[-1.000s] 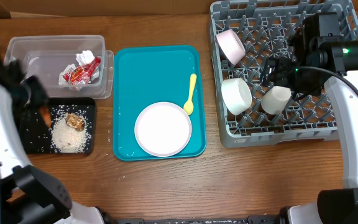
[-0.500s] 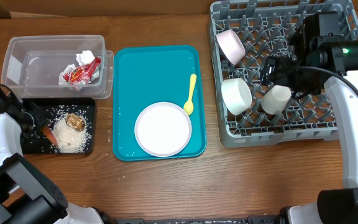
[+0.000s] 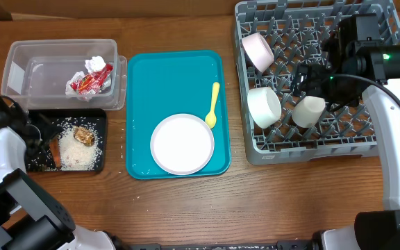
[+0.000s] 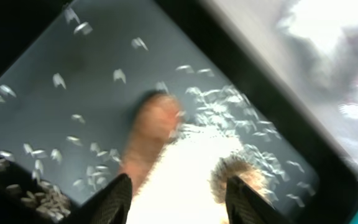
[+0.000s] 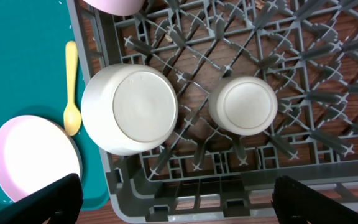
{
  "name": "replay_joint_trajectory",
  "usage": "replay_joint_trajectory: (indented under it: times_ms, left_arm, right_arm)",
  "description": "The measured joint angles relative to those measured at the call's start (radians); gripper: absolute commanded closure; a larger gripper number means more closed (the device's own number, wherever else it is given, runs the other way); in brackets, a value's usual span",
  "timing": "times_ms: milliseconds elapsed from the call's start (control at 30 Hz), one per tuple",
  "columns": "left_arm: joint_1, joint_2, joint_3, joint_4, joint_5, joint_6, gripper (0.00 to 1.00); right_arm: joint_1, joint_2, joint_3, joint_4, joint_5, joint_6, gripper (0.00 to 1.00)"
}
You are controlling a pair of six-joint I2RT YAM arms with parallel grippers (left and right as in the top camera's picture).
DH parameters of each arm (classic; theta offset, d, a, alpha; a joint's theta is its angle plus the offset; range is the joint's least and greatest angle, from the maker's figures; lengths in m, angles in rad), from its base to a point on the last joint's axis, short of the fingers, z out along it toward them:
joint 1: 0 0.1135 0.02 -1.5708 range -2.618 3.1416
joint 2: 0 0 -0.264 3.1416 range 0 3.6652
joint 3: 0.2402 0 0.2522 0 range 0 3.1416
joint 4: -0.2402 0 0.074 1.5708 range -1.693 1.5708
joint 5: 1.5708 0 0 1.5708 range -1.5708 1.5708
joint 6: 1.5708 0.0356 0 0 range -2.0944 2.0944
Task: Sort waste into correct bins and load items into the dishwasher
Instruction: 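Drop the sausage onto the black tray with the left gripper, then grasp the rim of the white plate with the right gripper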
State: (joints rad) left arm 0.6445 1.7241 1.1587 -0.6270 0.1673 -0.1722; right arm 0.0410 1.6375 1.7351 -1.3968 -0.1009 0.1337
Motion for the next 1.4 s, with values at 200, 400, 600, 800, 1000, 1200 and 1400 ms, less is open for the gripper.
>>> replay_joint_trajectory:
  times_ms: [200,400,600,800,1000,1200,1400]
  left_arm:
    - [-0.082,0.002,0.288,-0.214,0.166,0.079,0.49]
    - [-0.279,0.000,0.419,-0.343,0.234,0.154,0.47]
    - [-0.415,0.000,0.425,-0.331,0.229,0.154,0.41]
    - [-0.486,0.000,0.425,-0.321,0.187,0.153,0.36]
    - [-0.547,0.000,0.425,-0.319,0.138,0.154,0.36]
    - [-0.566,0.000,0.425,-0.320,0.126,0.154,0.35]
    - [-0.566,0.000,0.425,-0.324,0.119,0.154,0.34]
  right_arm:
    - [0.000,0.000,0.000,0.013,-0.046,0.000,0.00]
    - [0.014,0.000,0.000,0.037,-0.159,0.001,0.01]
    - [0.169,0.000,-0.004,0.114,-0.190,0.025,0.04]
    - [0.360,0.020,-0.056,0.182,-0.138,0.075,0.08]
    - [0.490,0.143,-0.089,0.204,-0.072,0.102,0.27]
    - [0.581,0.278,-0.098,0.254,-0.022,0.101,0.35]
    - [0.622,0.428,-0.100,0.275,0.022,0.072,0.47]
